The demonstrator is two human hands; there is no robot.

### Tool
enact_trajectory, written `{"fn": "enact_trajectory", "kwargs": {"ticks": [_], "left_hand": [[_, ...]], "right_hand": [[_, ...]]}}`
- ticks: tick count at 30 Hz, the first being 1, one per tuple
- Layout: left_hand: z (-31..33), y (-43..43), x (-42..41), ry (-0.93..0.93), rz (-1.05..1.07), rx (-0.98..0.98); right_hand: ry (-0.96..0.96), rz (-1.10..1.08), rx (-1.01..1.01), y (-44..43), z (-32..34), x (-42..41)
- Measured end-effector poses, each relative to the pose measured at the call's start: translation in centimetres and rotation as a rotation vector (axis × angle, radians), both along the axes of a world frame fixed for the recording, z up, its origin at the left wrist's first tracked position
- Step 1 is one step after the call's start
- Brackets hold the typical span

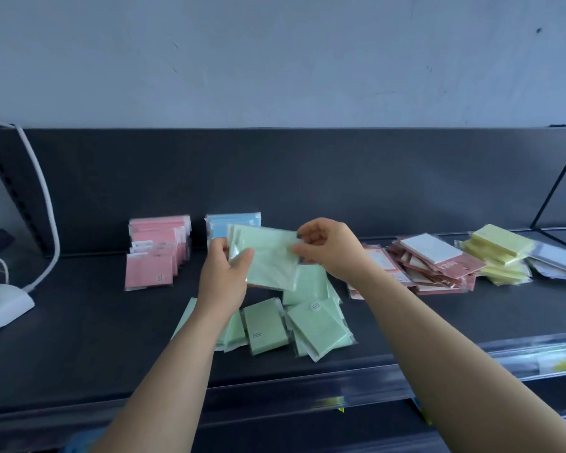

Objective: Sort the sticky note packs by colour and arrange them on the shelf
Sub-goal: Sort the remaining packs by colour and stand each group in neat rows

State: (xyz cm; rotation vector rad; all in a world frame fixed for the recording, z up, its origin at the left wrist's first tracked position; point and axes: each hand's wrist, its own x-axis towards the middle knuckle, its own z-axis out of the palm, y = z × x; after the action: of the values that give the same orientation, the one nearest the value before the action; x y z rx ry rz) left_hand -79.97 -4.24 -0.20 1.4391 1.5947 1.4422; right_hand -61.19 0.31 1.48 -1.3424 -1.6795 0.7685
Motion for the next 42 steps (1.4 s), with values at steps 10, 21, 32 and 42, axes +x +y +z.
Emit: {"fn": "enact_trajectory", "kwargs": {"ticks": [10, 21, 32, 42], "left_hand": [[-2.1, 0.1, -2.9, -0.326, 0.134, -0.046], [-2.5, 0.1, -3.1, -0.329, 0.129, -0.036], [-0.5, 0.4, -1.2, -0.245, -0.099, -0.057], [-1.6, 0.9, 0.3, -0.144, -0.263, -0.096]], "right_hand": [[-0.675, 0.035, -0.364, 0.0, -1.4, 0.5], [-0.399, -0.078, -0.197, -0.2, -1.7, 0.5], [0.281, 0.079, -0.06, -0.7, 1.0, 0.9], [0.104, -0.07, 0.019, -1.2, -0.6, 0.7]]}}
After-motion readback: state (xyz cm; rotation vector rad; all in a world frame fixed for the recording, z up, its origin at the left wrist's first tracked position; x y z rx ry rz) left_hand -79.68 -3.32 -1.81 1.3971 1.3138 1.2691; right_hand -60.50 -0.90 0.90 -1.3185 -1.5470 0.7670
